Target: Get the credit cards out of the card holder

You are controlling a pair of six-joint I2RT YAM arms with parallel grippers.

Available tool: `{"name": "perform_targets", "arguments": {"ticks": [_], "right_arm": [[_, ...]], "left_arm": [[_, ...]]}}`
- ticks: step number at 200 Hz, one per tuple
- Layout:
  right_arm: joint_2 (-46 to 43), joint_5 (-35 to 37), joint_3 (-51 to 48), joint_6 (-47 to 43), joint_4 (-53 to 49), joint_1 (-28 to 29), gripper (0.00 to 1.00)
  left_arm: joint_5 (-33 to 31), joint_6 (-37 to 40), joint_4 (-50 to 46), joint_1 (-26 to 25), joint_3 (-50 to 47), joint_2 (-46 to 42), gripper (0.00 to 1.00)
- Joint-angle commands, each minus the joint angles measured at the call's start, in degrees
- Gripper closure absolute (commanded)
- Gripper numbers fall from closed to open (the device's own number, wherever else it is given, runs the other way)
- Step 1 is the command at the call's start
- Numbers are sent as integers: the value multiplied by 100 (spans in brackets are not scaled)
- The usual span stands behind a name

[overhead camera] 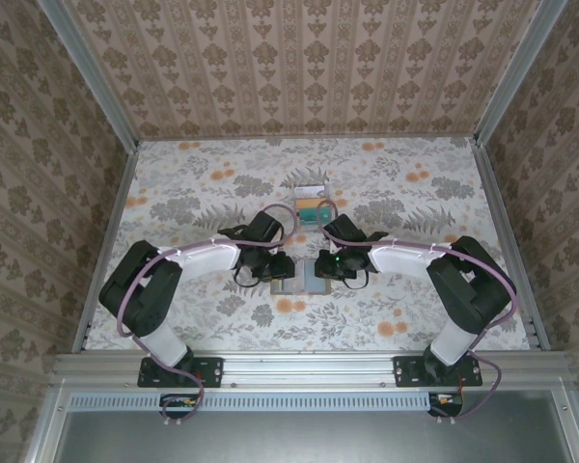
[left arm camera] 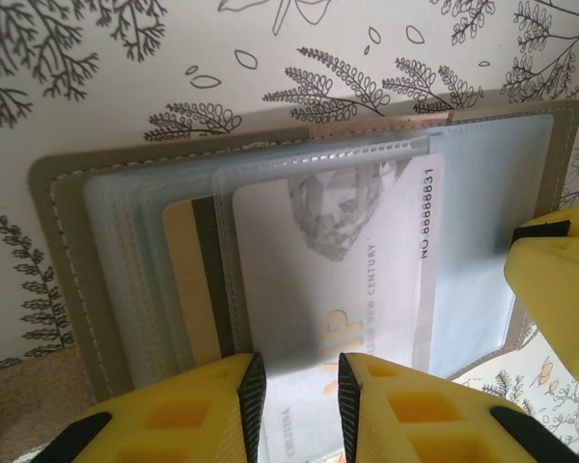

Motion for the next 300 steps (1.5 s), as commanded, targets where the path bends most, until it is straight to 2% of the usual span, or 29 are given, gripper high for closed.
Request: {"name": "perform_targets", "arguments": {"ticks": [1, 27, 50, 155, 219, 300], "right_arm": [[-89, -500, -34, 46, 475, 0, 80], [111, -1005, -53, 214, 943, 0, 80], [270, -1124, -34, 288, 1034, -16, 80], [573, -1292, -45, 352, 1050, -70, 79], [118, -1144, -350, 317, 964, -245, 79], [504, -1606, -278, 502, 1474, -237, 80]], "left_arm": [[-70, 59, -276, -33, 83, 218, 71], [-87, 63, -312, -34, 100, 218, 73], [-105, 62, -330, -35, 99, 225, 73], [-96, 45, -329, -44, 60, 246, 73], [-140, 26, -349, -47, 30, 271, 74], [-130, 26, -347, -92, 39, 297, 74]]}}
